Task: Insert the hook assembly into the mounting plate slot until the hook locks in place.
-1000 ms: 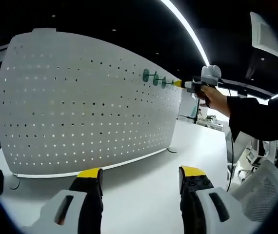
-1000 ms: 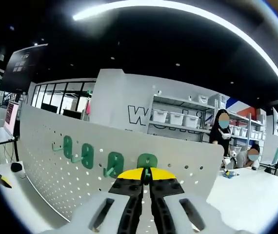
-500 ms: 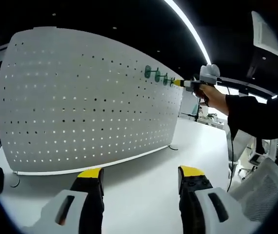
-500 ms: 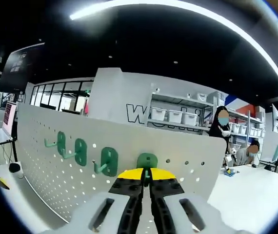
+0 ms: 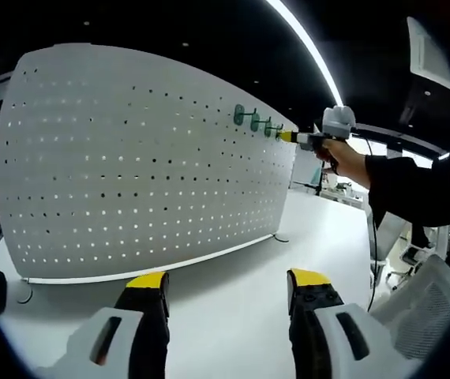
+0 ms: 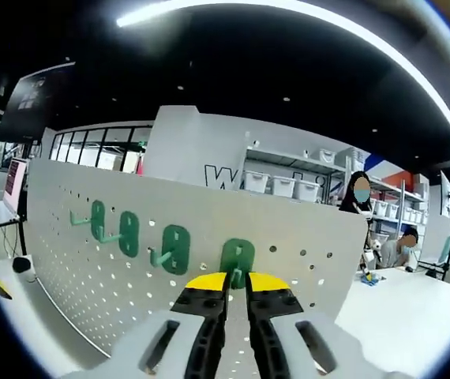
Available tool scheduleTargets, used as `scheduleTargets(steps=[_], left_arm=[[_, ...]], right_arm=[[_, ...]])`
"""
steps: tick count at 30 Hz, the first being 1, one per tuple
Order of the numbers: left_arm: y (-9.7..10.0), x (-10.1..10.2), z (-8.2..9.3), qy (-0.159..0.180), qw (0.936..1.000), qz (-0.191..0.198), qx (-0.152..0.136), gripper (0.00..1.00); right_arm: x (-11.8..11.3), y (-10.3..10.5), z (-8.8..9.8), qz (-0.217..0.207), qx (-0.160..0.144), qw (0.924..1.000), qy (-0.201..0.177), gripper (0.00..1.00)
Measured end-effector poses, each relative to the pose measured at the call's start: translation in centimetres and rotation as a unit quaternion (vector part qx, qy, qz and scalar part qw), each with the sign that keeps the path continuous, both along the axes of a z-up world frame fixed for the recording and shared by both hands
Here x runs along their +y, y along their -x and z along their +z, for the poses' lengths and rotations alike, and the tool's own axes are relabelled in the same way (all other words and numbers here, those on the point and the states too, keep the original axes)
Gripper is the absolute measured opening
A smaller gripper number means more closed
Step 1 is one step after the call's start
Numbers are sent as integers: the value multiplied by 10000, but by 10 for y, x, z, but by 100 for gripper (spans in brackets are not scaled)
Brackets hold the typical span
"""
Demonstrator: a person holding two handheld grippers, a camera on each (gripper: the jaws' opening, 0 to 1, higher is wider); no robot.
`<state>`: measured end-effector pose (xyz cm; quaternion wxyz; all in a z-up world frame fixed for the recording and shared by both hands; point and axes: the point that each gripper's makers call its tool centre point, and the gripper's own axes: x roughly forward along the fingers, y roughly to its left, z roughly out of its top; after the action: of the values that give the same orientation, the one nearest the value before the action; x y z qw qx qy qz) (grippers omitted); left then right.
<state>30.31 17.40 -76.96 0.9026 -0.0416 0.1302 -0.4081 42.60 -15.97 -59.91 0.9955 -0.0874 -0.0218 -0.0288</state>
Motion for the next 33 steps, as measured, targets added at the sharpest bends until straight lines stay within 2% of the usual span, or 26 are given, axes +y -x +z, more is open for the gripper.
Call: scheduleTargets(steps=[10,17,22,33], left_arm=[[4,-4,2,-16,10000,-63,-29,62],[8,-7,4,-10,10000,-86,-41,62],[8,-6,8,22,9999,-65,-80,62],[11,1,21,132,9998,67,-165,61]], right_arm=[[5,37,-7,-11,-73,9999,-126,12],[24,67,-9,121,-164,9997,-150,15],[48,91,-16,297,-156,9992,-207,17],[114,123,-42,951,75,9952,-203,19]])
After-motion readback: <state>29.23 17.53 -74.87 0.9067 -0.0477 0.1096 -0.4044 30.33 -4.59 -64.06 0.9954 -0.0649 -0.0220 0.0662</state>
